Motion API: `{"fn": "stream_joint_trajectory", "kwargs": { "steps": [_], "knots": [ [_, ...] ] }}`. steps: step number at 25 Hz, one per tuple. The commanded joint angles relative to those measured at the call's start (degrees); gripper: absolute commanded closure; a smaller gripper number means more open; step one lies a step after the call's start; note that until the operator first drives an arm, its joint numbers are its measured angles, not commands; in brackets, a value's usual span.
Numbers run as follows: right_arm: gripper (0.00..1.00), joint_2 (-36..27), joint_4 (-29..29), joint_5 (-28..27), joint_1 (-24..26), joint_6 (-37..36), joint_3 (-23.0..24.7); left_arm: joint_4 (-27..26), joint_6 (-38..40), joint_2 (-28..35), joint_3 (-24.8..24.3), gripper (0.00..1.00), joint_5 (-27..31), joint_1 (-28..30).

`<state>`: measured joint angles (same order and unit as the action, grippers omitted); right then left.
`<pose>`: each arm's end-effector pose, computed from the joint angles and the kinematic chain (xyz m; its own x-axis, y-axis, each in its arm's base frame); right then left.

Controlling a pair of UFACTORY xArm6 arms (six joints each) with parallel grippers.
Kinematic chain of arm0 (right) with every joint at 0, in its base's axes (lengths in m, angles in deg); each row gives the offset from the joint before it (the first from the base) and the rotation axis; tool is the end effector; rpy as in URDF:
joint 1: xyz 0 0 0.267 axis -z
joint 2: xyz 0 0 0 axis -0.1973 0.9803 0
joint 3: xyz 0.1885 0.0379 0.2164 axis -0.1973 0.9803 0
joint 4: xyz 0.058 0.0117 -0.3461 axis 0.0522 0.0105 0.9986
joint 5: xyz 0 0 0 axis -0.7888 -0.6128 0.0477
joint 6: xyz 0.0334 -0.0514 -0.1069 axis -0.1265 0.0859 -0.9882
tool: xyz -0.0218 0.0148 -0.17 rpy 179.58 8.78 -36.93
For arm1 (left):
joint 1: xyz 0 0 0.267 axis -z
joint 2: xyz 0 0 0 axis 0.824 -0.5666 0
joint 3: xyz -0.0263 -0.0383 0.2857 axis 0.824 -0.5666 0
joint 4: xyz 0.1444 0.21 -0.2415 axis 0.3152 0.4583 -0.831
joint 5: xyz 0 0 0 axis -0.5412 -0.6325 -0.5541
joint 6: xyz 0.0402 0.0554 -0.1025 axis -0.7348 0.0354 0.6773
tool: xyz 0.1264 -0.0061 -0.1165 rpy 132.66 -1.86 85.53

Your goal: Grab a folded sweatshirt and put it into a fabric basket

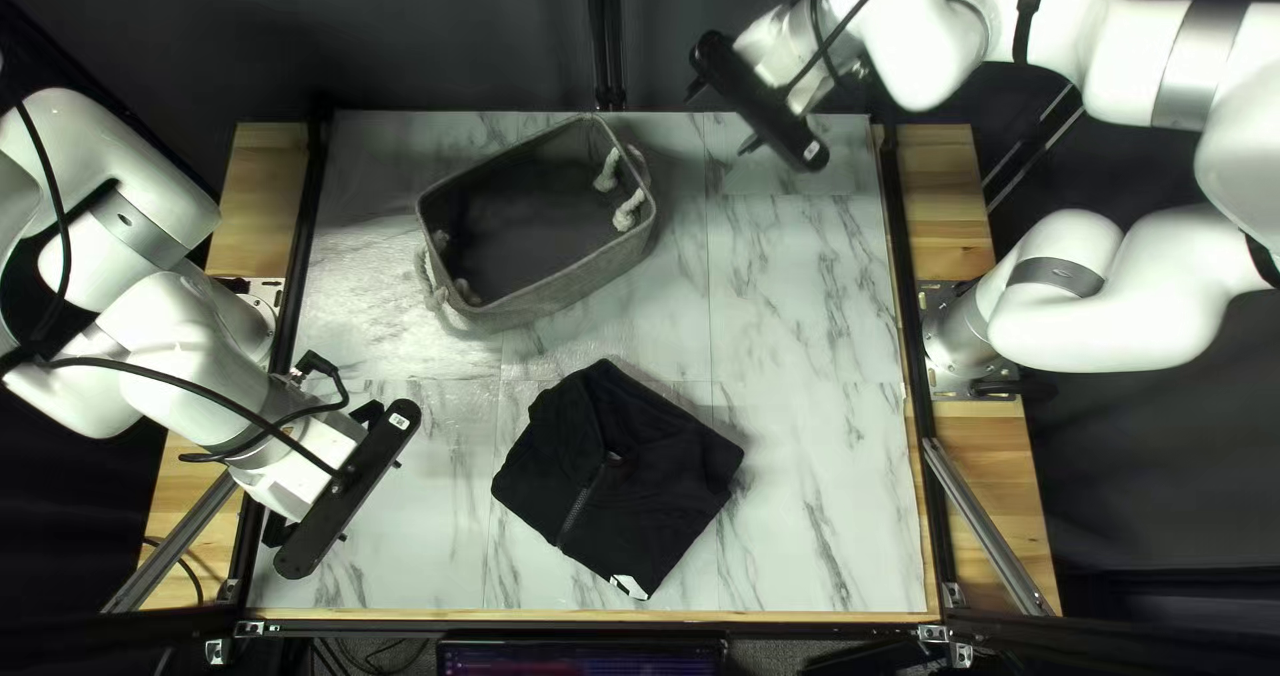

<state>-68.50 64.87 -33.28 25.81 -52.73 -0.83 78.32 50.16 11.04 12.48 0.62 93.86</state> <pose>0.3868 -0.1024 0.2499 0.5481 0.8240 0.1436 0.7228 -0.5530 0.4145 0.2935 -0.2491 0.1865 0.8588 -0.4234 0.2883 -0.4734 -0.8710 0.1311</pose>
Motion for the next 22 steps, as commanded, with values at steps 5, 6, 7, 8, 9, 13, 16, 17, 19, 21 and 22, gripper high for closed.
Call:
{"fn": "stream_joint_trajectory", "kwargs": {
  "steps": [5,6,7,8,9,13,16,17,19,21,22],
  "knots": [
    [0.0,-1.2,19.7,-9.1,-30.1,39.0,-0.9,0.0,0.0,0.0,0.0,0.0,0.0,0.0],
    [0.0,-0.2,20.2,-8.8,-30.8,40.1,-1.1,0.0,0.0,0.0,0.0,0.0,0.0,0.0],
    [0.0,1.9,20.5,-8.0,-31.7,41.3,-1.8,0.0,0.0,0.0,0.0,0.0,0.0,0.0],
    [0.0,3.9,20.5,-7.2,-32.2,41.7,-2.9,0.0,0.0,0.0,0.0,0.0,0.0,0.0],
    [0.0,5.8,19.3,-6.2,-32.4,41.1,-4.0,0.0,0.0,0.0,0.0,0.0,0.0,0.0],
    [0.0,6.8,16.1,-4.1,-31.2,38.0,-4.4,0.0,0.0,0.0,0.0,0.0,0.0,0.0],
    [0.0,6.8,16.1,-4.1,-31.2,38.0,-4.4,0.0,0.0,0.0,0.0,0.0,0.0,0.0],
    [0.0,6.8,16.1,-4.1,-31.2,38.0,-4.4,0.0,0.0,0.0,0.0,0.0,0.0,0.0],
    [0.0,6.8,16.1,-4.1,-31.2,38.0,-4.4,0.0,0.0,0.0,0.0,0.0,0.0,0.0],
    [0.0,6.8,16.1,-4.1,-31.2,38.0,-4.4,0.0,0.0,0.0,0.0,0.0,0.0,0.0],
    [0.0,6.3,17.5,-4.2,-32.0,38.9,-3.7,0.0,0.0,0.0,0.0,0.0,0.0,0.0]
  ]
}}
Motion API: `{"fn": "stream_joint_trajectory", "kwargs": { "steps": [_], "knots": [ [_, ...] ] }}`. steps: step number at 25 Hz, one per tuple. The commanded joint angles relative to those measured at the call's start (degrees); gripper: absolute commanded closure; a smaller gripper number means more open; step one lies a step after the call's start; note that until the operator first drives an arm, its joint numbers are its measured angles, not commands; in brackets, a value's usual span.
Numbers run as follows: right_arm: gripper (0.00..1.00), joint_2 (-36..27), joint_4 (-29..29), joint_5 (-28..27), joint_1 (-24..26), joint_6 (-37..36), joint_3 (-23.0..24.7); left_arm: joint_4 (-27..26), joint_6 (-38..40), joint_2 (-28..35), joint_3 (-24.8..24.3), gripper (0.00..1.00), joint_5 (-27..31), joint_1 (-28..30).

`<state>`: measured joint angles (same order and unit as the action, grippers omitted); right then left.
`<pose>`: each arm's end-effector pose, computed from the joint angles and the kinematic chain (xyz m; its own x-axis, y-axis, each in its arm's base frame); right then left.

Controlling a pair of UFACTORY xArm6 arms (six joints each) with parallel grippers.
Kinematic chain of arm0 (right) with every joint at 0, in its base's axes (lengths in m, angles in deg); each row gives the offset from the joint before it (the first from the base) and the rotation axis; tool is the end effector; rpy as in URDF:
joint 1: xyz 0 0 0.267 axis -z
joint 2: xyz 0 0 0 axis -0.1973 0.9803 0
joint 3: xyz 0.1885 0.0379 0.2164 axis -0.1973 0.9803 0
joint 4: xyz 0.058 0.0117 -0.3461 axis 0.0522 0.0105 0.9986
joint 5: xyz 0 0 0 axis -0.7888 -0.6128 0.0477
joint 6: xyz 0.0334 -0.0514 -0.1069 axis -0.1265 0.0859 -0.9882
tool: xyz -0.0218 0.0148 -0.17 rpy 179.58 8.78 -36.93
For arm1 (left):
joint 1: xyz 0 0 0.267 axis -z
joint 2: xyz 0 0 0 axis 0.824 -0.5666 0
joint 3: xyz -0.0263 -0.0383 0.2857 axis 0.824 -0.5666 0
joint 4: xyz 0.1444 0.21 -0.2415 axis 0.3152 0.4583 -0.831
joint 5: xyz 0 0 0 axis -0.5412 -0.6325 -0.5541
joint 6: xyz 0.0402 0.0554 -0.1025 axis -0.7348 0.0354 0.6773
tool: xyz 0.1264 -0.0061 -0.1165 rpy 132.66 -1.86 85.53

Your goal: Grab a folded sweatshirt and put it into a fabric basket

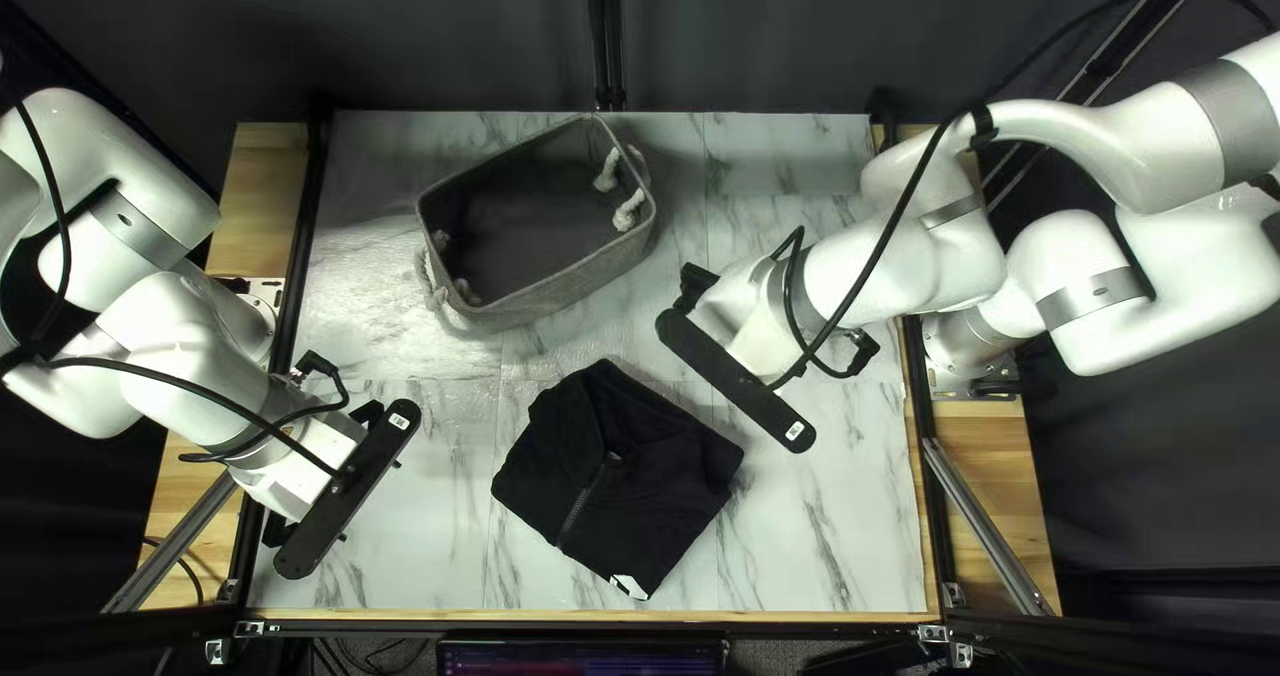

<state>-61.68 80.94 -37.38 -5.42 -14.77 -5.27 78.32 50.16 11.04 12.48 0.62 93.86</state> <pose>0.4007 0.0791 0.2352 0.5123 0.8492 0.1284 0.7633 -0.5187 0.3851 0.2935 -0.2491 0.1865 0.8588 -0.4234 0.2883 -0.4734 -0.8710 0.1311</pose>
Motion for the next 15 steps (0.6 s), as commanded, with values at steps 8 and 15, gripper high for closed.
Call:
{"fn": "stream_joint_trajectory", "kwargs": {
  "steps": [8,15],
  "knots": [
    [0.0,4.7,8.4,-2.6,-13.9,15.7,0.4,1.3,-3.1,8.2,2.2,0.0,9.4,-7.0],
    [0.0,9.1,13.9,1.1,-20.9,23.7,2.4,-5.8,-17.4,2.5,5.1,0.0,5.7,-16.8]
  ]
}}
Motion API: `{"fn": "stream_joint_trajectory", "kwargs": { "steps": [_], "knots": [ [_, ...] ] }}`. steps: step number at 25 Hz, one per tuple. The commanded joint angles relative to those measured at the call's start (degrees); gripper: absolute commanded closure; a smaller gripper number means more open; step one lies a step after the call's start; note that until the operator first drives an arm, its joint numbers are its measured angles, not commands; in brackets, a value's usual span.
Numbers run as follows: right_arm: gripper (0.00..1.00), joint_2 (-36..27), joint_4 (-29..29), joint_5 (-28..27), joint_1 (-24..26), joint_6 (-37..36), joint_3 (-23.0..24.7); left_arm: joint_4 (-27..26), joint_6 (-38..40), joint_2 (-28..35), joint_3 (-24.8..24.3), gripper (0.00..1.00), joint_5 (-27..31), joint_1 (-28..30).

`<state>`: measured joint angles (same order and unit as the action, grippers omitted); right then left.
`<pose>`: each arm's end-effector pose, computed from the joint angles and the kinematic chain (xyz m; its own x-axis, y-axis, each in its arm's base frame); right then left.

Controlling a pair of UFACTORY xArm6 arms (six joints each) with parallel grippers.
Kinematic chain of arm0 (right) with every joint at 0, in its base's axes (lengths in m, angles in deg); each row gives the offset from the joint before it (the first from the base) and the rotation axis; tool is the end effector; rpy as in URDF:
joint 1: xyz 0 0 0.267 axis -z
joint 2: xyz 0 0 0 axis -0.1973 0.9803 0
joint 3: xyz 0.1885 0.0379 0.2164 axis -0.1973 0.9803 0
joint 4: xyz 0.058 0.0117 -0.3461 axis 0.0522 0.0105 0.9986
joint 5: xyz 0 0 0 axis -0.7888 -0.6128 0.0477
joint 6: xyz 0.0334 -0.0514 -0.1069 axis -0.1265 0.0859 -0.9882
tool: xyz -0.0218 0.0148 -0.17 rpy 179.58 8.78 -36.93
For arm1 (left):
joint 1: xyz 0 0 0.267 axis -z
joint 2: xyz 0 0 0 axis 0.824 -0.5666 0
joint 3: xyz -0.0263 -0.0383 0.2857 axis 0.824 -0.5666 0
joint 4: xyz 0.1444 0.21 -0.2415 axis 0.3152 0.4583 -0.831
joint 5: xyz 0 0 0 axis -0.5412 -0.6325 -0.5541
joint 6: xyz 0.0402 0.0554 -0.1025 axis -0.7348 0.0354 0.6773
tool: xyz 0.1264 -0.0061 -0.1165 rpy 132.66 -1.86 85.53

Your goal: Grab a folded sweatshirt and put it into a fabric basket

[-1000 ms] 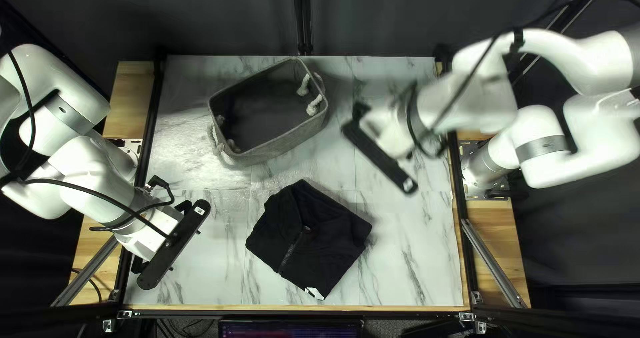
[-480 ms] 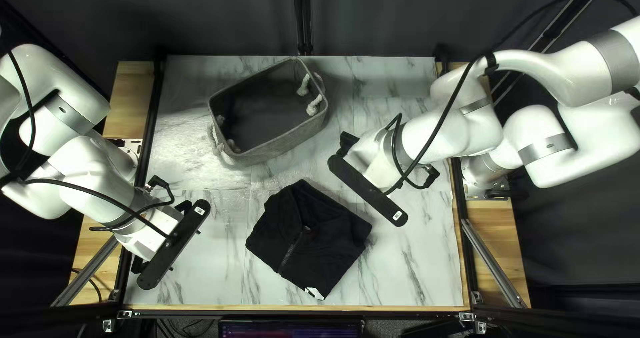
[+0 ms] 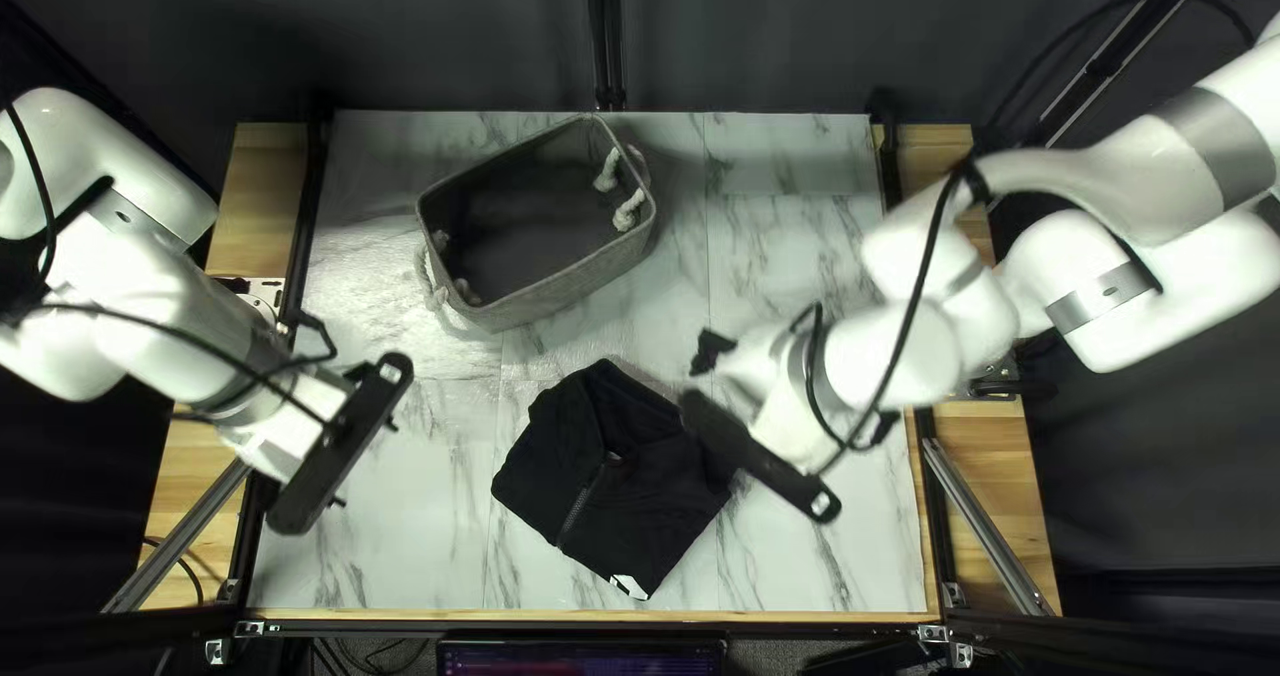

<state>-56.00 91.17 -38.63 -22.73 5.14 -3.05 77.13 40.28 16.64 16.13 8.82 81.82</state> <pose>0.3569 0.1638 0.1823 0.4588 0.8875 0.0434 0.8067 -0.4365 0.3983 0.3299 -0.1859 0.2336 0.8621 -0.3896 0.3241 -0.4424 -0.8905 0.1064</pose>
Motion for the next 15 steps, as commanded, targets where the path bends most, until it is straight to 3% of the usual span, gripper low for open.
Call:
{"fn": "stream_joint_trajectory", "kwargs": {
  "steps": [1,8,15],
  "knots": [
    [0.0,4.5,4.2,3.0,-4.3,4.3,0.0,-6.4,-10.0,-3.9,1.6,0.0,-3.2,-6.2],
    [0.0,6.8,10.0,5.6,-5.0,5.7,1.7,-17.0,-23.2,-10.5,3.8,0.0,-5.4,-11.2],
    [0.0,9.5,8.9,6.4,-4.6,1.7,0.0,-18.3,-24.8,-13.9,5.5,0.0,-5.9,-11.0]
  ]
}}
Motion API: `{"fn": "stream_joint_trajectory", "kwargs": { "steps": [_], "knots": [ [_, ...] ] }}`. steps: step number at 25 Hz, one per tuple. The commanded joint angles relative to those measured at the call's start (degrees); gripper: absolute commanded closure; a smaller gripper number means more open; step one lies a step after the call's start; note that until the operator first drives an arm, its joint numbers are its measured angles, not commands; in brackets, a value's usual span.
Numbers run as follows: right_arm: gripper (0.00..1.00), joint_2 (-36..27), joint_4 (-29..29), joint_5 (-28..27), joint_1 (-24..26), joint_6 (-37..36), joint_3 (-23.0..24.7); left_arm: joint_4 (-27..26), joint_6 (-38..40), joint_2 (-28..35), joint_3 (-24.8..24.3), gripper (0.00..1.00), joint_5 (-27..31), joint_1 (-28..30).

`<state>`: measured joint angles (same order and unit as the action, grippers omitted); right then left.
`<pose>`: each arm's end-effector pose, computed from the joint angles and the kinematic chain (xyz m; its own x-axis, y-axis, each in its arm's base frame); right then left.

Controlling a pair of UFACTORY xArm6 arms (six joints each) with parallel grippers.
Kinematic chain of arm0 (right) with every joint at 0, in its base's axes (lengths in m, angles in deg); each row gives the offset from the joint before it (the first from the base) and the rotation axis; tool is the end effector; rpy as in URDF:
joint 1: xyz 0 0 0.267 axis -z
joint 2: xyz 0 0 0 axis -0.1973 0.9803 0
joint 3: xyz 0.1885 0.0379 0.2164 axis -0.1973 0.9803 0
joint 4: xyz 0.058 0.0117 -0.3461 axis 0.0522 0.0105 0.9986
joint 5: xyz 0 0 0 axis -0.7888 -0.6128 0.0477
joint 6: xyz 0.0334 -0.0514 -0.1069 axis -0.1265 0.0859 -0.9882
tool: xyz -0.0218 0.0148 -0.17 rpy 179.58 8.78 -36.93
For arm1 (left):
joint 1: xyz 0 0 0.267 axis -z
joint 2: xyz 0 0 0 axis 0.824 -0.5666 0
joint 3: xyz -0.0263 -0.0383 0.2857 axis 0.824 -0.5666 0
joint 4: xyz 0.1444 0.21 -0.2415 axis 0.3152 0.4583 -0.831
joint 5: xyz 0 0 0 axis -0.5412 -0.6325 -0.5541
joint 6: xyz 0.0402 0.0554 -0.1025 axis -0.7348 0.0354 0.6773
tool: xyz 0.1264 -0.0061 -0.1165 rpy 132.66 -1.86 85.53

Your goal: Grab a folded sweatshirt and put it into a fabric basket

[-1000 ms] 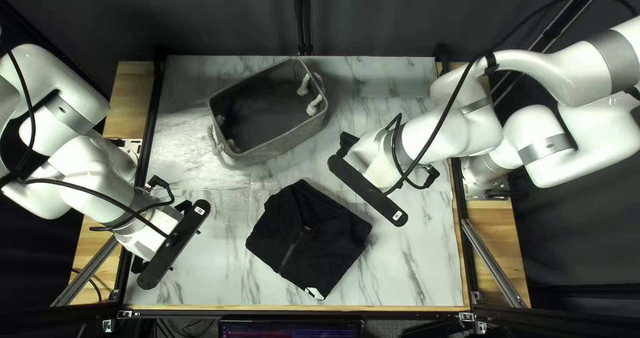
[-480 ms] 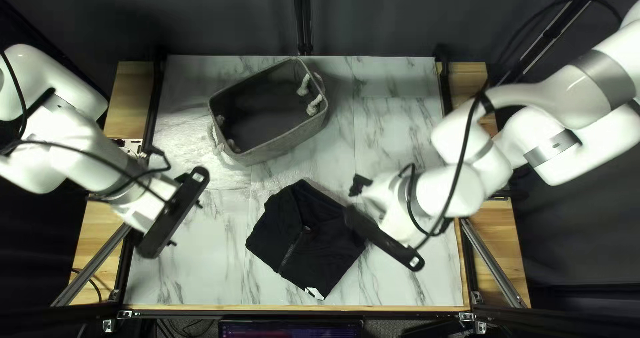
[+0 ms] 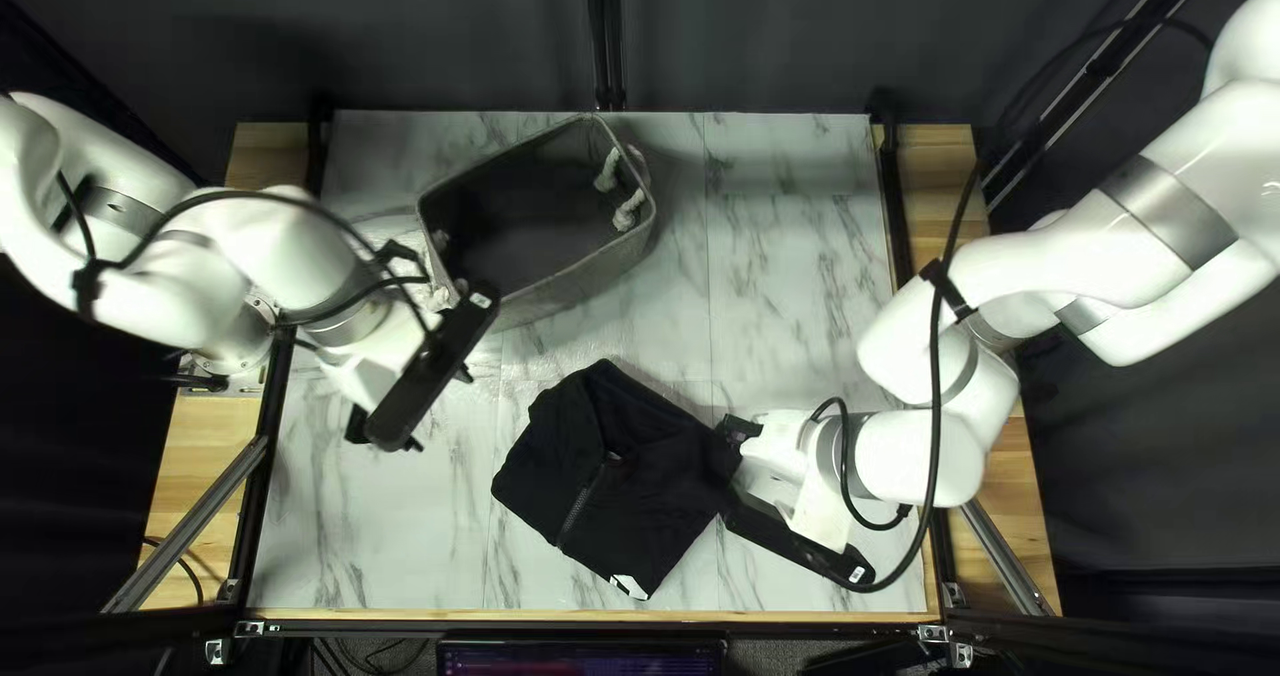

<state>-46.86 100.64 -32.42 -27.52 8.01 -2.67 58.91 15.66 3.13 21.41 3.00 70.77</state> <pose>0.3533 0.1981 0.1344 0.2861 0.9571 -0.0470 0.8685 -0.2382 0.4347 0.3964 -0.1644 0.2101 0.8524 -0.3708 0.3686 -0.4695 -0.8531 0.2277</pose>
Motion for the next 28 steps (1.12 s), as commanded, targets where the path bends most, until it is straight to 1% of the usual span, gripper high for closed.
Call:
{"fn": "stream_joint_trajectory", "kwargs": {
  "steps": [1,7,9,14,15,19,20,21,23,28],
  "knots": [
    [0.0,0.4,-0.5,0.2,0.2,-1.2,-0.4,-0.1,-0.1,-0.4,0.3,0.0,0.0,0.1],
    [0.0,0.4,-0.5,0.2,0.2,-1.2,-0.4,-0.1,-0.1,-0.4,0.3,0.0,0.0,0.1],
    [0.0,0.6,1.0,0.0,-0.6,0.8,-0.1,-0.8,-0.5,0.0,-0.3,0.0,-0.1,-0.2],
    [0.0,8.6,4.6,2.0,-2.5,6.8,-3.6,-7.8,-7.1,-5.2,1.0,0.0,-1.5,-3.3],
    [0.0,10.8,5.4,2.4,-2.9,7.9,-4.9,-9.4,-9.2,-6.8,2.3,0.0,-1.0,-4.8],
    [0.0,14.5,6.4,0.9,-4.5,9.8,-7.7,-14.1,-13.7,-10.3,4.2,0.0,-1.3,-7.1],
    [0.0,15.9,6.2,-0.3,-5.4,10.4,-9.1,-16.6,-16.0,-12.2,4.9,0.0,-2.0,-7.7],
    [0.0,16.8,6.3,-1.2,-6.1,11.0,-10.0,-18.0,-17.1,-13.6,5.4,0.0,-2.4,-8.1],
    [0.0,17.8,6.7,-2.3,-6.5,11.7,-11.0,-19.4,-18.5,-15.4,6.4,0.0,-2.4,-8.8],
    [0.0,18.1,9.4,-3.4,-7.1,14.1,-10.3,-20.2,-19.9,-16.3,7.1,0.0,-1.9,-10.1]
  ]
}}
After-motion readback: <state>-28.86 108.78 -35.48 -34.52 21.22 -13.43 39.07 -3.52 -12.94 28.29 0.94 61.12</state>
